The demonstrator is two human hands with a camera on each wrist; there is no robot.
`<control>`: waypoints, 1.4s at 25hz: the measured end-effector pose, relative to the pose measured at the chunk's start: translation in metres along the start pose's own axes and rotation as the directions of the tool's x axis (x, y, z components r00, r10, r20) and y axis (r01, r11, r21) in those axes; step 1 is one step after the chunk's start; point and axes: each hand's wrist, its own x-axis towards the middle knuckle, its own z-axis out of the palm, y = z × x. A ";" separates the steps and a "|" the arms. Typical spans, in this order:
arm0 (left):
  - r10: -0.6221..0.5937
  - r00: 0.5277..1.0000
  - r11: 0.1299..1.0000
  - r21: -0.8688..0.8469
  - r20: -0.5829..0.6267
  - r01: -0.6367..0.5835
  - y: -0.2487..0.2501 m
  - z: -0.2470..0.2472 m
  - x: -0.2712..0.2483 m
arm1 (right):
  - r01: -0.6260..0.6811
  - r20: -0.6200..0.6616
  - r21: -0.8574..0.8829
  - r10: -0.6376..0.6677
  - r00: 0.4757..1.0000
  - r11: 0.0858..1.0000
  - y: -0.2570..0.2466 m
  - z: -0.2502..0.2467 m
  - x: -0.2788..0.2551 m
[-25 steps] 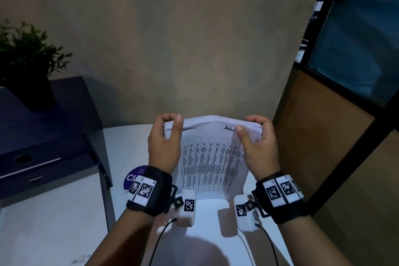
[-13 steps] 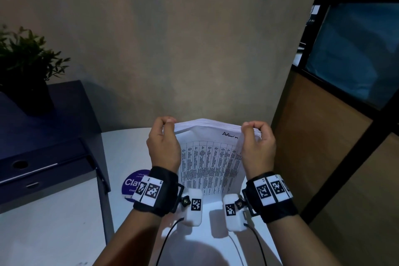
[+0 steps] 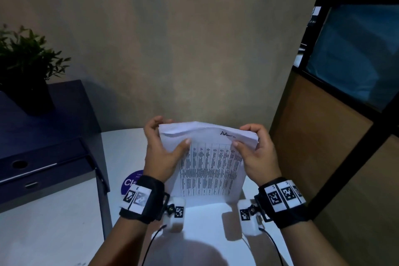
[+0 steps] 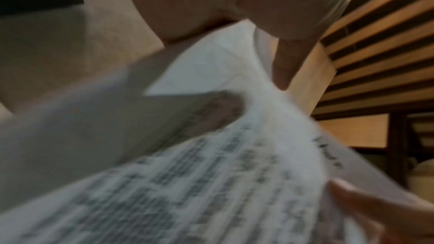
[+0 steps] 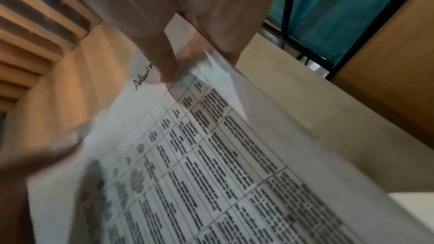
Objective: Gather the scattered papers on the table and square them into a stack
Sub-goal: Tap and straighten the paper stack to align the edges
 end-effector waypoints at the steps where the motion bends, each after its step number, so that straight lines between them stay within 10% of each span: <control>1: -0.078 0.996 0.996 -0.049 0.052 0.081 -0.009 -0.006 -0.001 | -0.006 -0.046 0.041 0.008 0.999 0.999 0.000 -0.001 0.002; 4: -0.247 0.950 0.964 -0.053 0.190 0.261 -0.025 -0.007 -0.003 | -0.036 -0.136 0.195 0.063 0.989 0.980 0.001 -0.002 0.009; 8: -0.240 0.968 0.971 0.005 0.069 0.240 -0.031 0.003 -0.012 | -0.207 -0.037 0.065 0.210 0.977 0.976 0.032 0.002 -0.007; 18: 0.095 0.995 0.932 0.349 0.015 -0.094 -0.009 0.019 -0.019 | -0.078 -0.113 0.047 0.083 0.990 0.996 0.019 0.008 -0.003; 30: -0.264 0.948 0.824 0.553 0.178 0.125 -0.068 0.012 -0.032 | -0.287 -0.038 -0.207 0.285 0.958 0.935 0.068 0.017 -0.027; 35: -0.181 0.977 0.811 0.579 0.110 0.085 -0.069 0.009 -0.031 | -0.226 -0.068 -0.182 0.217 0.974 0.957 0.069 0.019 -0.024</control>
